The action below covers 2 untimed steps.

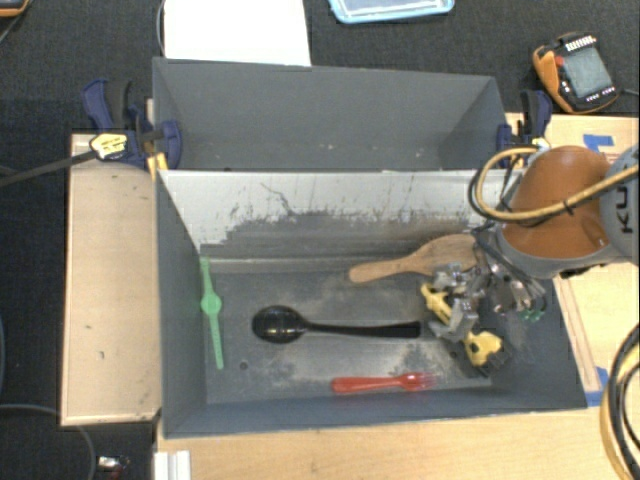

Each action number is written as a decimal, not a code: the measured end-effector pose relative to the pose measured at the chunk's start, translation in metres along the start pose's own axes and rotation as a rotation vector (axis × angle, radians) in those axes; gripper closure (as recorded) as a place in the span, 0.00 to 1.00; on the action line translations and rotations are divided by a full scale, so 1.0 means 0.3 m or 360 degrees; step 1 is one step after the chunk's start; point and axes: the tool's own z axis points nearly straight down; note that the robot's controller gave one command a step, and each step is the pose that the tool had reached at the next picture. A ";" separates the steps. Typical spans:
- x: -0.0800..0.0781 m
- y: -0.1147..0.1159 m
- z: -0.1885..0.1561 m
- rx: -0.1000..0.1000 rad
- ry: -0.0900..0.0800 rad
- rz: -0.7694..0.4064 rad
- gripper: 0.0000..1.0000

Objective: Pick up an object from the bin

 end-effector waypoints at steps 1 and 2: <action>0.000 0.000 0.000 0.0000 0.0000 0.0001 1.00; 0.000 -0.001 0.000 0.0000 0.0000 0.0002 1.00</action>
Offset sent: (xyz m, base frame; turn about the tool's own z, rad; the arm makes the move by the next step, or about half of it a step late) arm -0.0058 0.0297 0.1592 -0.2774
